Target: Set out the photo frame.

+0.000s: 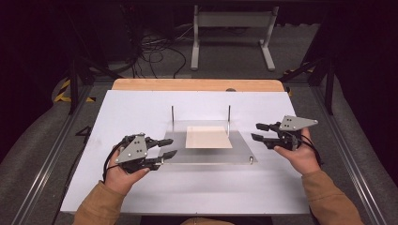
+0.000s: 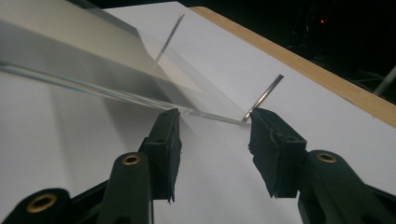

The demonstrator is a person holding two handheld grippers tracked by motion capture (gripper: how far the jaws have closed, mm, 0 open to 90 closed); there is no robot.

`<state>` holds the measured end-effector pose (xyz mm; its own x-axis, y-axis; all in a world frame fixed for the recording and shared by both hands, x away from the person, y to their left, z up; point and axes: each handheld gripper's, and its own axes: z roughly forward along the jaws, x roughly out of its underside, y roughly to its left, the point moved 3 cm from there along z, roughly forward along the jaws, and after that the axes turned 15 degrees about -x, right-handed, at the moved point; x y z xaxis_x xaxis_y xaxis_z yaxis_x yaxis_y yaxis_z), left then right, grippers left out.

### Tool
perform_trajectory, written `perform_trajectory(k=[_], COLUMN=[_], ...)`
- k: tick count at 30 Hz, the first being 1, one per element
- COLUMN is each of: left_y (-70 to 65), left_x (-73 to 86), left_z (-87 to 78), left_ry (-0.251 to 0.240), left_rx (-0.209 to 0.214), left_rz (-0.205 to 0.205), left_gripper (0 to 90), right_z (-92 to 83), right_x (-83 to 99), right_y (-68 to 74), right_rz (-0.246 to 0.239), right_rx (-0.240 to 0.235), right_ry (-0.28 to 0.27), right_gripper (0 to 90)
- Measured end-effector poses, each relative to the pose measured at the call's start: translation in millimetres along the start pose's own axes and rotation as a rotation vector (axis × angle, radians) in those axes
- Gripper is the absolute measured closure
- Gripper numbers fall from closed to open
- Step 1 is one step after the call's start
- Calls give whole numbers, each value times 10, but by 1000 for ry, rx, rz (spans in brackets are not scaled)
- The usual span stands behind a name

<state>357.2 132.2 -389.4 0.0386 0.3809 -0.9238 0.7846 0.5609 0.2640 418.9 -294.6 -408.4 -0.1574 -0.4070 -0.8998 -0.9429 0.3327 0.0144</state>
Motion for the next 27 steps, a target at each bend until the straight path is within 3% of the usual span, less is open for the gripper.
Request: perform_trajectory(k=[4, 5, 7, 13, 21, 27], left_y=[28, 32, 37, 75, 115, 114], left_x=[-13, -29, -40, -78, -122, -126], left_z=[0, 5, 7, 18, 37, 55], left_ry=[-4, -9, -9, -19, -21, 4], left_rx=[-12, -18, -20, -35, -56, -66], left_rz=[-12, -16, -22, -37, -56, -72], left_gripper=[586, 585, 584, 578, 568, 561], right_z=[-16, -15, -9, 57, 218, 324], right_x=[-11, -23, -44, -186, -403, -492], right_y=[117, 215, 289, 470, 537, 573], right_rz=[-47, -88, -120, -199, -314, -327], right_rx=[-28, -43, -49, -77, -11, -3], right_ry=[12, 23, 22, -33, -66, -81], right_gripper=[535, 535, 532, 472, 507, 541])
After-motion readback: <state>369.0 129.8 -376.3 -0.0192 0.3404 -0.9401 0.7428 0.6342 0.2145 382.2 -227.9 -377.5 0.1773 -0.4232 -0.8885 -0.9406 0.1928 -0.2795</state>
